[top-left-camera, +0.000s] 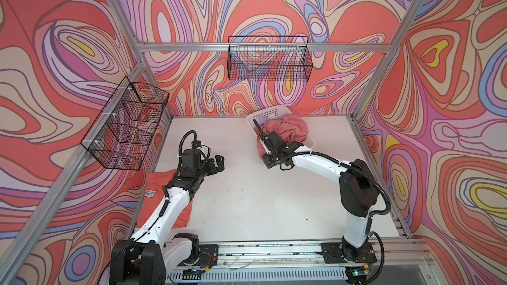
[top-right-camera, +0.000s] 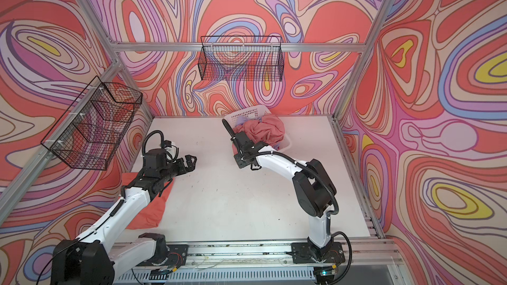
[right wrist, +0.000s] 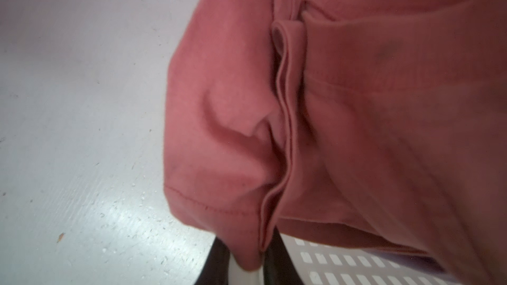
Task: Fold and stack the t-shirts
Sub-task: 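Grasp the pink t-shirt in the basket with the right gripper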
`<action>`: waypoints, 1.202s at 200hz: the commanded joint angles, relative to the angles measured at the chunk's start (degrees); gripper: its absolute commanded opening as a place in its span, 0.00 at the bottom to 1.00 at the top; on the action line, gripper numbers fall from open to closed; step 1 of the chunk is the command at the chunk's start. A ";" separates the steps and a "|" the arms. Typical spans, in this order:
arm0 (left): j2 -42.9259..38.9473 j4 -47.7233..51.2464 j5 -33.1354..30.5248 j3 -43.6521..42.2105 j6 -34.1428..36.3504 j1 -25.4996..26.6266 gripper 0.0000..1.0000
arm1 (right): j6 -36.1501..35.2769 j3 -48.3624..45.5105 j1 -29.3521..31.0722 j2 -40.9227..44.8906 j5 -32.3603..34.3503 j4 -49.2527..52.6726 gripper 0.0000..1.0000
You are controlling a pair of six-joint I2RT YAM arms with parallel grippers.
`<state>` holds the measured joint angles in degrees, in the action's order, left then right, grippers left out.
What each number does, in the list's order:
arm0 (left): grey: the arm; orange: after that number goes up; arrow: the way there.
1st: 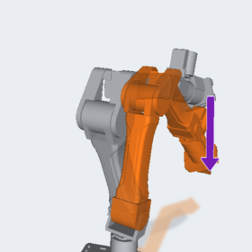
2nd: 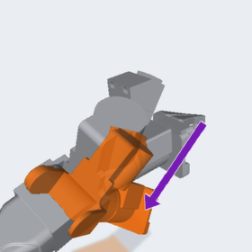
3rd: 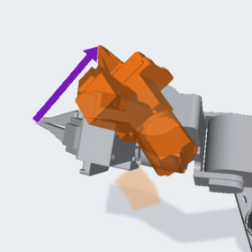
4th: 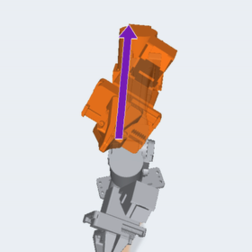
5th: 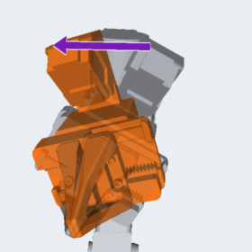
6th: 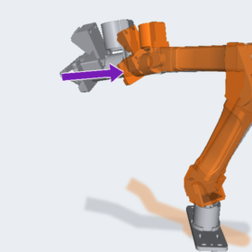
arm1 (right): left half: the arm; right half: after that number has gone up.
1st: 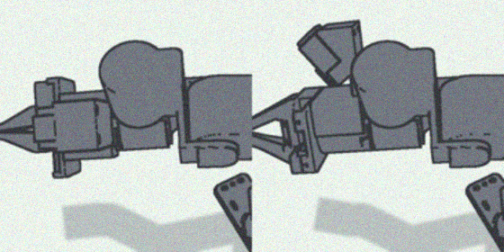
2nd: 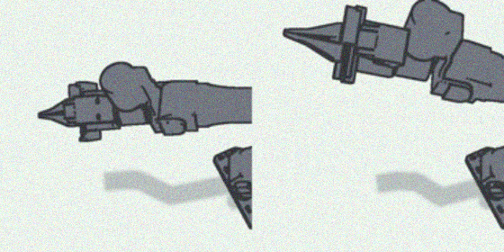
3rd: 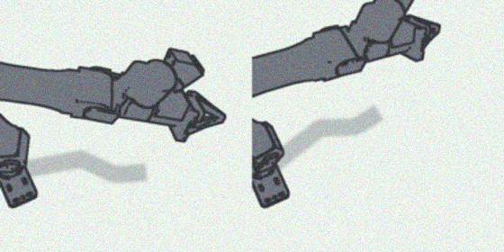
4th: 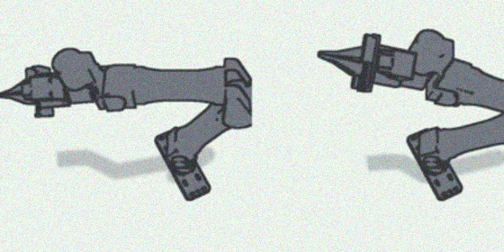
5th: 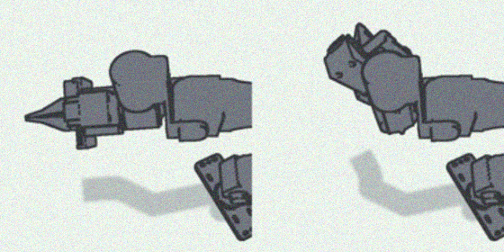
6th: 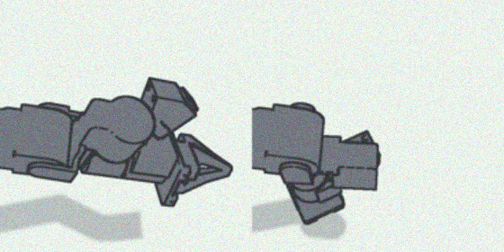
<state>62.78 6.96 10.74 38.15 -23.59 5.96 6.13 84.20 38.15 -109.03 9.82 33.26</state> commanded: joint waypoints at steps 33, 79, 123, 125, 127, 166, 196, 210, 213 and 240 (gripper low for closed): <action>2.02 2.34 1.88 2.93 2.65 0.19 1.00 | -8.00 -9.30 -14.58 2.99 2.65 -2.73 0.00; 5.67 1.22 3.22 4.59 4.23 0.20 1.00 | -13.63 -13.19 -25.93 4.76 3.17 -7.26 0.00; 9.49 -1.03 4.97 5.33 4.57 0.20 1.00 | -19.24 -13.09 -32.66 4.74 2.71 -8.80 0.00; 9.58 -1.17 4.98 5.31 4.53 0.20 1.00 | -19.58 -13.01 -32.85 4.63 2.80 -8.79 0.00; 9.69 -1.19 5.01 5.28 4.53 0.20 1.00 | -19.86 -12.95 -32.98 4.51 2.87 -8.73 0.00; 10.52 -1.51 5.24 5.18 4.60 0.20 1.00 | -20.09 -11.02 -38.33 2.51 4.08 -7.38 0.00; 10.50 -1.60 5.12 4.83 4.86 0.20 1.00 | -22.53 -11.41 -38.59 2.33 5.11 -7.93 0.00; 10.69 -1.44 5.25 4.91 4.84 0.20 1.00 | -22.75 -12.05 -38.60 2.52 6.08 -7.90 0.00; 10.65 -1.43 5.18 4.91 4.87 0.20 1.00 | -23.04 -12.31 -38.64 2.63 6.28 -7.93 0.00; 10.78 -1.60 5.20 5.00 4.87 0.20 1.00 | -23.98 -14.43 -38.61 3.51 7.80 -9.78 0.00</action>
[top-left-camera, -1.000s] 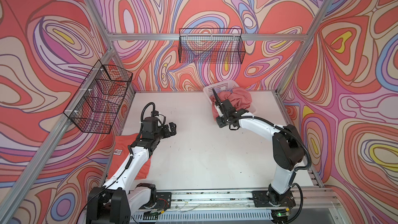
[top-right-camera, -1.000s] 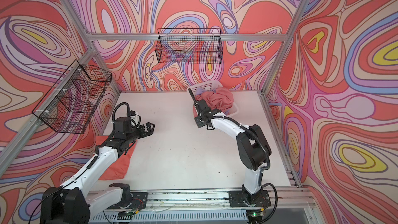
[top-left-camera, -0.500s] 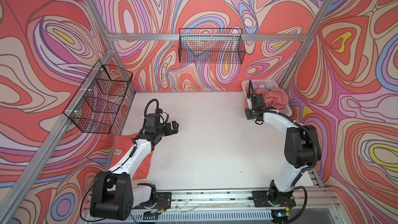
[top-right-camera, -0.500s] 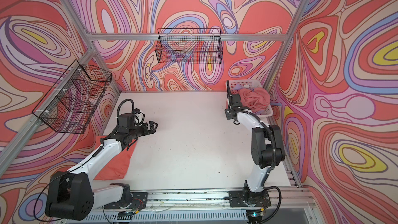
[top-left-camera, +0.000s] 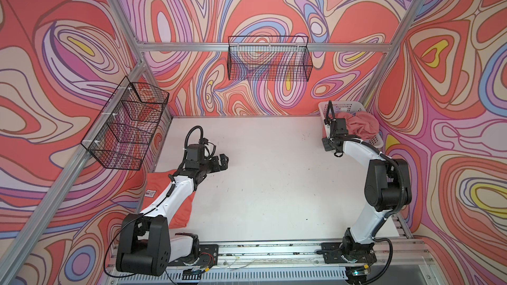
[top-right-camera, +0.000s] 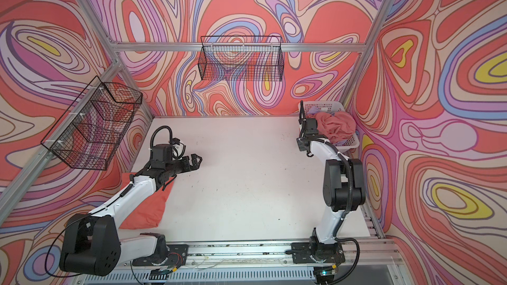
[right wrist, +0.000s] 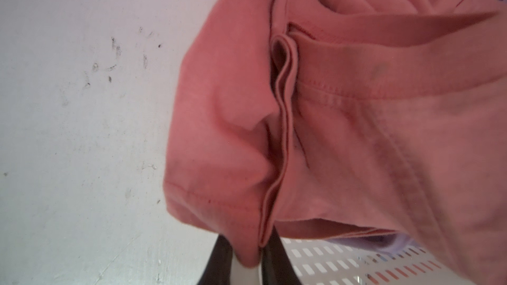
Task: Fold and stack the t-shirts
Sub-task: 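Grasp the pink t-shirt in the basket with the right gripper, then lift the pink t-shirt out of the basket with the right gripper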
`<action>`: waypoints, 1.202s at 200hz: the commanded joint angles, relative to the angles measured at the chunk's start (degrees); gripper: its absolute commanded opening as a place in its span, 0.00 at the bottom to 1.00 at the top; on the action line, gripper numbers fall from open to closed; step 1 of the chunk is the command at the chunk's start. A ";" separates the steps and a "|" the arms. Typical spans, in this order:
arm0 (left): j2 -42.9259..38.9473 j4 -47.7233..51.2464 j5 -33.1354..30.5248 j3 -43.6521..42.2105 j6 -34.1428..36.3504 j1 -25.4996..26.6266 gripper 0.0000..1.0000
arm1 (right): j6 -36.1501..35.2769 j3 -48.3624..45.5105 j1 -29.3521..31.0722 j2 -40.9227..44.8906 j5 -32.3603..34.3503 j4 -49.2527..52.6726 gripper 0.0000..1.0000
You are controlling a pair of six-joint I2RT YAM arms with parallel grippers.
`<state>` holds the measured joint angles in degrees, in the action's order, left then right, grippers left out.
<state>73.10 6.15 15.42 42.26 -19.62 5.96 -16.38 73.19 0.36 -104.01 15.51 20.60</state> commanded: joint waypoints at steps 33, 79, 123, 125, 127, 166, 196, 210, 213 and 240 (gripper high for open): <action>0.55 -0.72 0.67 0.89 0.72 0.20 1.00 | 0.14 -1.34 -0.81 -0.98 1.29 4.85 0.23; -0.48 -0.53 0.21 0.45 0.59 0.20 1.00 | 6.52 3.62 -0.80 5.70 -4.31 9.14 0.76; -1.97 -0.44 -0.38 -0.15 0.13 0.46 1.00 | 13.66 10.99 -2.23 5.08 0.92 11.38 0.96; -2.06 -0.44 -0.39 -0.16 0.11 0.50 1.00 | 14.01 11.31 -2.45 4.87 0.92 11.43 0.96; -2.12 -0.42 -0.43 -0.16 0.11 0.54 1.00 | 14.40 11.70 -2.69 4.65 0.93 11.51 0.97; -2.96 -0.74 -0.79 -0.42 -0.41 1.07 1.00 | 22.81 17.43 -7.03 -1.08 3.34 9.31 0.98; -2.45 -0.56 -0.79 0.17 -0.25 1.16 1.00 | 27.40 22.79 -9.96 -7.34 -0.71 9.04 0.98; -2.26 -0.79 -1.05 0.36 -0.29 1.16 1.00 | 28.60 26.03 -10.37 -11.10 -1.90 11.32 0.97; -2.26 -0.79 -1.25 0.37 -0.33 1.16 1.00 | 28.86 26.57 -10.45 -11.73 -2.24 11.73 0.96; -2.57 -0.62 -1.68 0.37 -0.37 1.16 1.00 | 30.75 26.29 -10.58 -12.63 -5.18 11.07 0.53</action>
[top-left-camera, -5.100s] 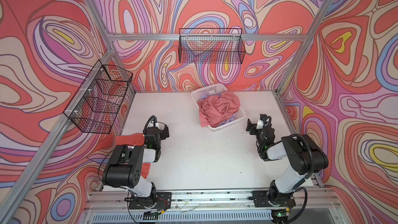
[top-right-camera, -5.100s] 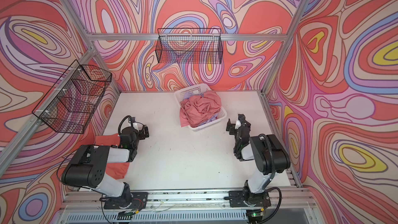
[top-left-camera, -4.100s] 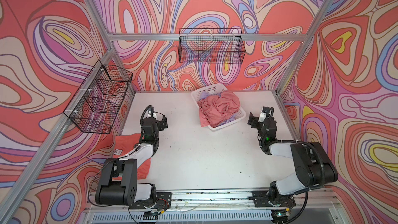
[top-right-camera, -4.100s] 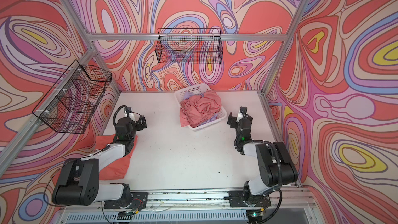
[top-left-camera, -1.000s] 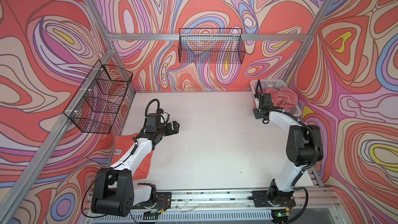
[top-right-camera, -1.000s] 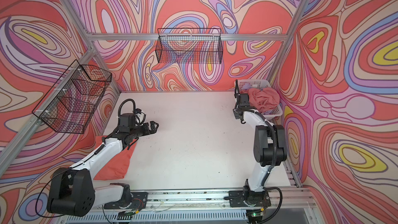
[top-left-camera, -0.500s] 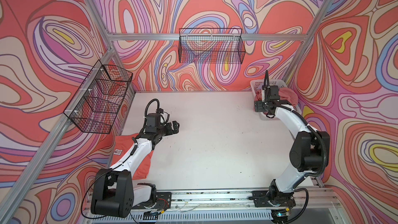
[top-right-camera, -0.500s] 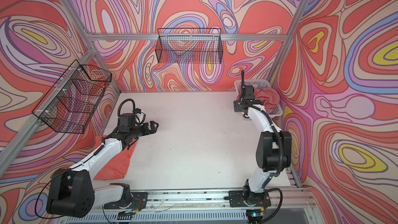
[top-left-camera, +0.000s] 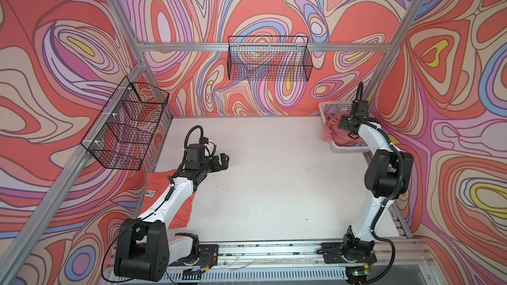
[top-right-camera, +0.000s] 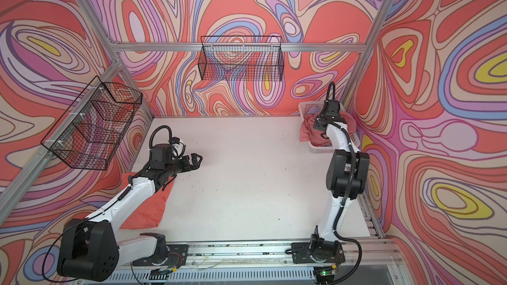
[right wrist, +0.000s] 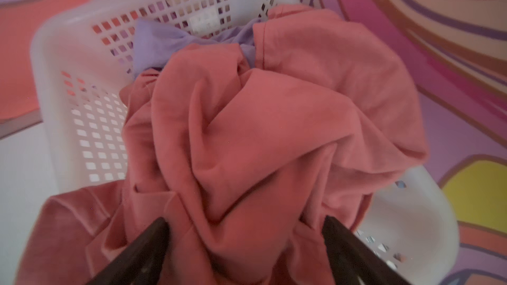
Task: Fold and stack the t-shirts
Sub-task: 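Lift the pink t-shirt out of the basket with the right gripper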
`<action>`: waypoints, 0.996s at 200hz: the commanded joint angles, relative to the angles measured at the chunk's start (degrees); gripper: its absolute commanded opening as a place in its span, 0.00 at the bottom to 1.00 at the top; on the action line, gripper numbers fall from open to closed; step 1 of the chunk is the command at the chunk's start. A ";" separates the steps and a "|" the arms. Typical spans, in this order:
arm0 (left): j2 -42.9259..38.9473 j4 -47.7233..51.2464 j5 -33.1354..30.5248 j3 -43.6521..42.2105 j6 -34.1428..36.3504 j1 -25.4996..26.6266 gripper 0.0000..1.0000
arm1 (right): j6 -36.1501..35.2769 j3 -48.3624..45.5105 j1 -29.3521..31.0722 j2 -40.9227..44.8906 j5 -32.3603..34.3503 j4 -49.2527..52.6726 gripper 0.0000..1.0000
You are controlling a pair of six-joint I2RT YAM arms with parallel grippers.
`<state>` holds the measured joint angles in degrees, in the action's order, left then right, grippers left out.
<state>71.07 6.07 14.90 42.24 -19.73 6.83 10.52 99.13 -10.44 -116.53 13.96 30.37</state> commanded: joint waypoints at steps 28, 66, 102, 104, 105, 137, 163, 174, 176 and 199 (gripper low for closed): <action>-1.02 -0.57 -1.42 0.30 -0.36 0.29 1.00 | 5.03 -3.43 0.25 4.33 -5.18 -2.21 0.12; -1.02 -0.93 -1.51 0.30 -0.49 0.29 1.00 | 5.21 -8.89 0.24 14.90 -7.35 -7.64 0.00; -1.18 -1.58 -1.60 0.07 -0.84 0.29 1.00 | 4.90 -10.85 0.67 25.21 -9.80 -9.88 0.00; -1.19 -1.65 -1.60 0.04 -0.84 0.33 1.00 | 4.91 -10.92 0.68 25.72 -9.93 -9.95 0.00; -1.19 -1.66 -1.61 0.04 -0.88 0.35 1.00 | 4.88 -10.99 0.72 25.95 -10.01 -10.01 0.00; -1.72 -2.06 -1.70 -0.23 -1.06 0.38 1.00 | 4.59 -11.47 1.25 33.79 -15.13 -11.94 0.00; -2.03 -2.85 -1.55 -0.49 -1.42 0.38 1.00 | 4.21 -11.35 2.23 39.15 -20.64 -13.81 0.00; -2.05 -3.21 -1.54 -0.66 -1.57 0.38 1.00 | 4.28 -11.20 2.69 41.39 -23.87 -15.26 0.00; -2.07 -3.24 -1.47 -0.66 -1.62 0.38 1.00 | 4.38 -11.06 2.81 41.78 -24.52 -15.45 0.00; -2.07 -3.77 -1.27 -0.75 -1.98 0.38 1.00 | 4.54 -7.66 4.40 44.20 -31.74 -16.62 0.00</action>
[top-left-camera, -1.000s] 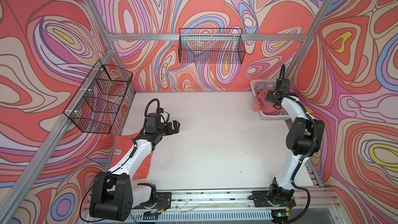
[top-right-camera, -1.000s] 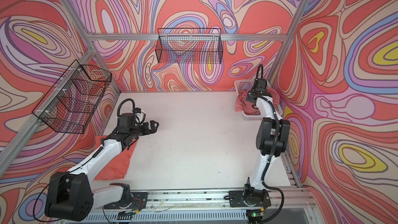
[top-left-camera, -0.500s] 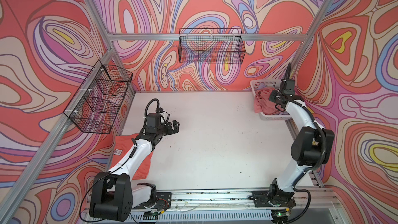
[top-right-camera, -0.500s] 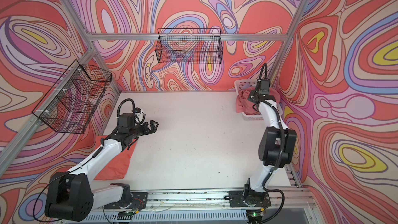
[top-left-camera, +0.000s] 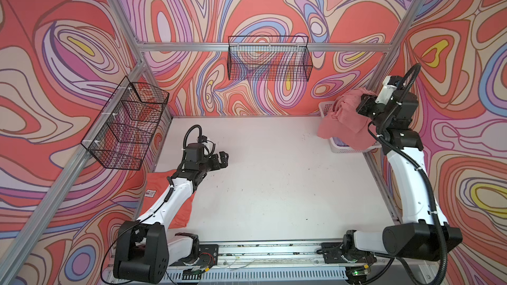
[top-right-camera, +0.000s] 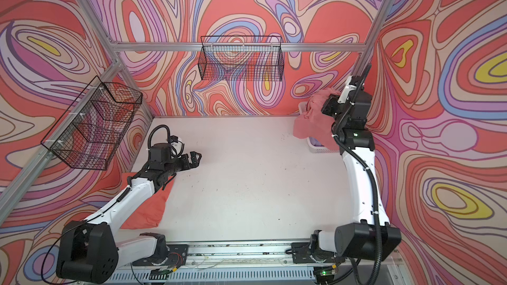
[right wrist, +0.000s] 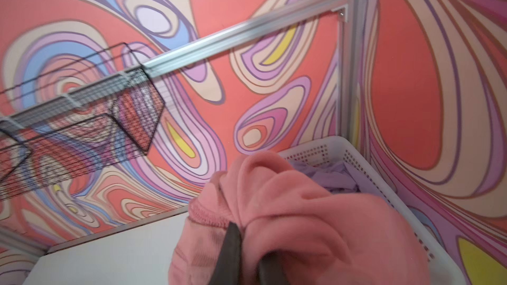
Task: Fold and stack the t-shirts
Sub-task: 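Lift the pink t-shirt out of the basket with the right gripper, then drop the pink t-shirt onto the table center, opening the right gripper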
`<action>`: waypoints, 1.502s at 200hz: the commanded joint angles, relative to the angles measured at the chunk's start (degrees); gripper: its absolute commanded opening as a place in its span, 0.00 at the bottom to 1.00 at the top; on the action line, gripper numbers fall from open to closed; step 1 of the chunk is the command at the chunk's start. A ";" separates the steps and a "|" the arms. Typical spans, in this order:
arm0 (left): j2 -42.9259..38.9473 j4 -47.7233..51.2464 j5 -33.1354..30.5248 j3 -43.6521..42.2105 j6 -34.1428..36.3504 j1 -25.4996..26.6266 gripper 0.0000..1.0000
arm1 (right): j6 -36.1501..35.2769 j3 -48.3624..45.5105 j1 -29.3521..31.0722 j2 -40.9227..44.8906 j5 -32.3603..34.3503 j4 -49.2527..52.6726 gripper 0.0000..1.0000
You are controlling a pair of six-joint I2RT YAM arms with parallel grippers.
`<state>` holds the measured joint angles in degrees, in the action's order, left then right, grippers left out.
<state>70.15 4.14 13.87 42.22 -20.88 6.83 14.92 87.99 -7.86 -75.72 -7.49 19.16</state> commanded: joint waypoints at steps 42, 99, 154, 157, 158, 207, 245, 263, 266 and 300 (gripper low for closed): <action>-1.85 -2.33 -0.40 -0.98 -1.13 0.38 1.00 | 2.49 11.07 9.28 3.44 -21.84 -8.08 0.00; -4.29 -2.12 -1.91 -1.95 -1.33 0.46 1.00 | 9.33 5.29 27.75 3.77 -23.92 -19.91 0.00; -7.31 -0.29 -8.47 -2.14 -0.29 0.46 1.00 | 18.97 -8.63 37.71 2.60 -22.35 -32.22 0.00; -7.53 -0.13 -8.84 -2.17 -0.15 0.46 1.00 | 19.63 -9.65 37.66 2.72 -22.17 -32.75 0.00; -7.59 -0.12 -9.03 -2.16 -0.14 0.46 1.00 | 19.80 -9.65 37.65 2.75 -22.06 -32.99 0.00; -8.98 1.33 -13.24 -2.31 0.32 0.46 1.00 | 18.33 -25.85 37.61 5.21 -10.44 -25.82 0.00; -7.36 1.58 -12.48 -1.79 -0.10 0.46 1.00 | 20.86 -38.68 36.56 5.90 8.08 -10.49 0.20; -6.57 1.75 -11.65 -1.52 -0.21 0.46 1.00 | 24.76 -40.29 34.30 3.56 17.66 3.05 0.56; -6.42 1.75 -11.44 -1.52 -0.26 0.46 1.00 | 25.08 -40.34 34.23 3.49 19.04 4.59 0.59; -4.14 1.34 -8.46 -1.35 -1.42 1.17 1.00 | 22.45 -39.13 34.24 7.79 27.23 10.11 0.83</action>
<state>64.36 4.51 3.07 40.62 -21.30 7.18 37.69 47.22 26.26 -71.79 8.75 21.63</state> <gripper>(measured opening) 0.998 0.794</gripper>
